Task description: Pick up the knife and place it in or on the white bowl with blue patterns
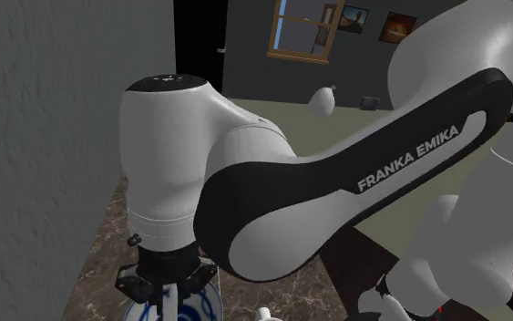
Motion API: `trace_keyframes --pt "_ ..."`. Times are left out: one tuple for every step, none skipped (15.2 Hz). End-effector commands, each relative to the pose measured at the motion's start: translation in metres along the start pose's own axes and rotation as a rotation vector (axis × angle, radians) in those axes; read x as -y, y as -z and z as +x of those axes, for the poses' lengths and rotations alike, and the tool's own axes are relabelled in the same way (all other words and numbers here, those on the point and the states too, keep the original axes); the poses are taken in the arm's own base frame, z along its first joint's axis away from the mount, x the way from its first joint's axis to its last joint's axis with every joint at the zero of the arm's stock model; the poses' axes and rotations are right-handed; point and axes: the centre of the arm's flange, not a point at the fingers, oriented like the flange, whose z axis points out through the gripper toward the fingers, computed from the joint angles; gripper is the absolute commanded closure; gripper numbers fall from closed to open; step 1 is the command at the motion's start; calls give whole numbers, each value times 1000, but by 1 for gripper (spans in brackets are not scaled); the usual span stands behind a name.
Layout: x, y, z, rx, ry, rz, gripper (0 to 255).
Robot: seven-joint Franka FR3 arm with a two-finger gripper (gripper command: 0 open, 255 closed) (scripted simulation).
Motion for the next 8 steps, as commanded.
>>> trace_keyframes --pt "-1 -10 1 0 -1 0 255" --pt "-1 -15 1 0 -1 0 255" --pt "-1 -21 1 0 -1 0 255" --pt "-1 -26 2 0 -1 0 255" --pt "-2 -31 2 0 -1 0 255" --pt "-2 -36 3 0 -1 0 255" --pt "-2 -42 3 0 -1 0 255" --pt "-2 -47 4 0 -1 0 255"
